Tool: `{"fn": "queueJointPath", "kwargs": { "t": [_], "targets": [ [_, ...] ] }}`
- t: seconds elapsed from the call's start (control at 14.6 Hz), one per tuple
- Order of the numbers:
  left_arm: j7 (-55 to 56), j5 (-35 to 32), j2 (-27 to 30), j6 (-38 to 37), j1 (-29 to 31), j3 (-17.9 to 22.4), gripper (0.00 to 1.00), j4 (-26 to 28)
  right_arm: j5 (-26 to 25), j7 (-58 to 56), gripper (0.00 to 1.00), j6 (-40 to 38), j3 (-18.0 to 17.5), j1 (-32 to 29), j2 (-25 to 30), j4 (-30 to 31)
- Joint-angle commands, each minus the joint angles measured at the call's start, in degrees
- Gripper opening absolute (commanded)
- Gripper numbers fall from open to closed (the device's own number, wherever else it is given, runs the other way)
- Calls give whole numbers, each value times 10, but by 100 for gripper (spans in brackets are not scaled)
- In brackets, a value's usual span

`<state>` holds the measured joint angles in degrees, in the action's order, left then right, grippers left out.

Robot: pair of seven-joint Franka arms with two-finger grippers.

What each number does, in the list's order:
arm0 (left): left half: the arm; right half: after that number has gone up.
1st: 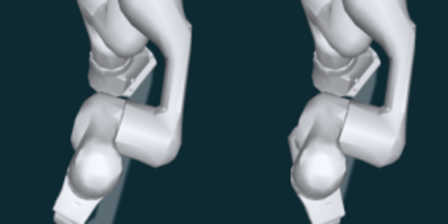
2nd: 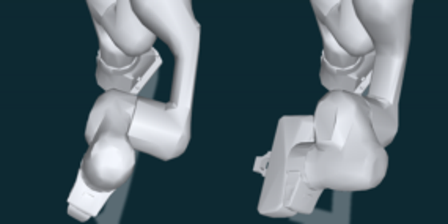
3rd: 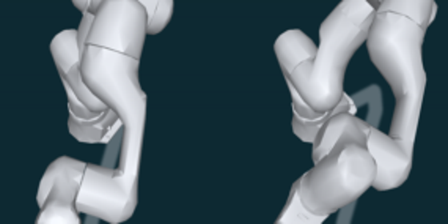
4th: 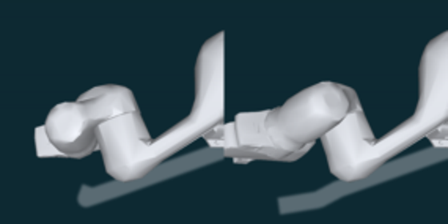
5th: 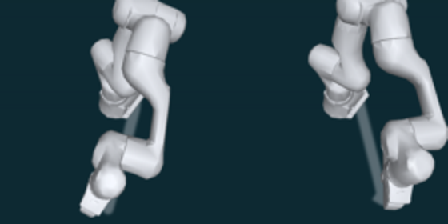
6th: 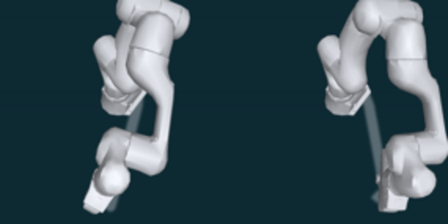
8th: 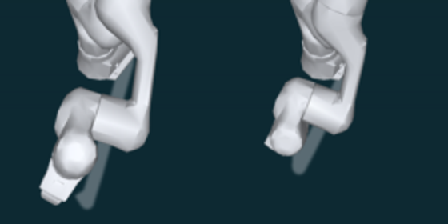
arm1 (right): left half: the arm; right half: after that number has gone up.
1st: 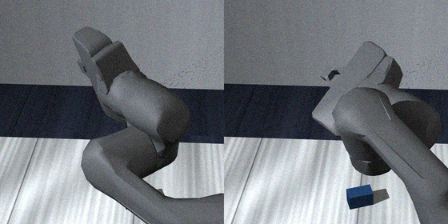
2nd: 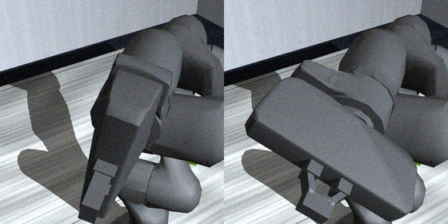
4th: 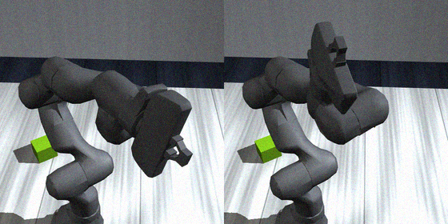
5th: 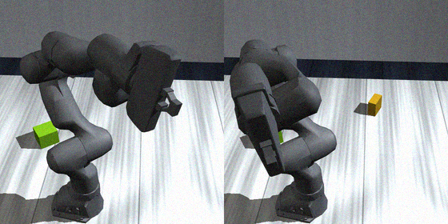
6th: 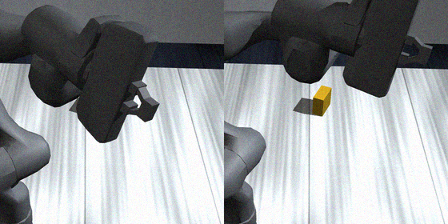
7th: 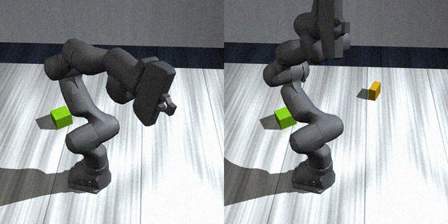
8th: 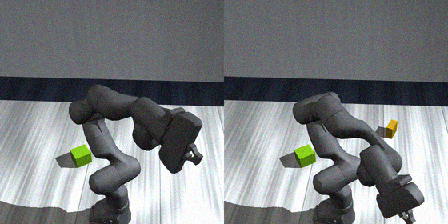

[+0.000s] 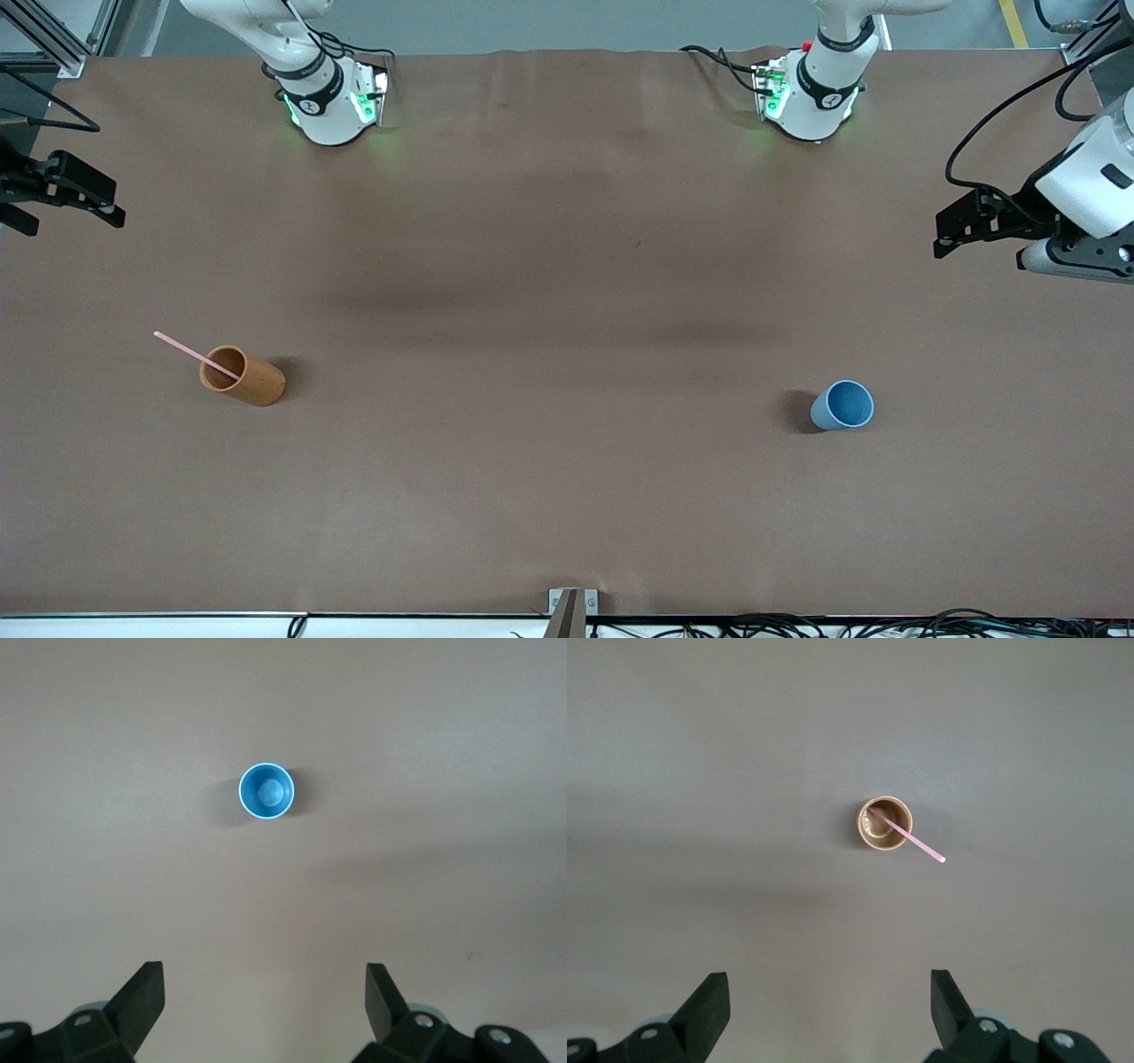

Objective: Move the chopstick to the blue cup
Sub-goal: 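Reach the left gripper to the blue cup while the right gripper reaches the straw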

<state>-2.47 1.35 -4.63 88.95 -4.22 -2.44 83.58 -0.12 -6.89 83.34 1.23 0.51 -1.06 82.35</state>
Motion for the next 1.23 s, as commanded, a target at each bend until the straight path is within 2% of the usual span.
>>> {"fn": "queueJointPath", "kwargs": {
  "t": [0.0, 0.27, 0.48, 0.55, 0.68, 0.89, 1.02, 1.16],
  "targets": [
    [-17, -10, -4, -4, 0, -1, 100, -14, 12, -14, 99, 3, 4, 2, 4, 7],
    [-24, -8, -5, -3, 2, -1, 100, -14, 12, -12, 99, 5, 4, 2, 4, 7],
    [-24, -2, -27, 2, 4, 9, 100, -10, 12, -7, 99, 2, 4, 1, 3, 9],
    [-26, 1, -51, 30, 5, 30, 100, -6, 12, -6, 99, 2, 4, -1, 3, 14],
    [-53, 10, -104, 89, 8, 40, 100, 10, 14, -8, 98, 22, 4, -20, 3, 45],
    [-55, 10, -177, 177, 10, 40, 100, 19, 81, -16, 97, 58, 4, -75, 4, 104],
    [-47, 11, -226, 234, 5, 39, 100, 19, 129, -55, 95, 98, 4, -116, 4, 167],
    [-38, 27, -262, 257, 5, 38, 100, 19, 179, -101, 93, 145, 4, -146, 3, 219]
  ]
}}
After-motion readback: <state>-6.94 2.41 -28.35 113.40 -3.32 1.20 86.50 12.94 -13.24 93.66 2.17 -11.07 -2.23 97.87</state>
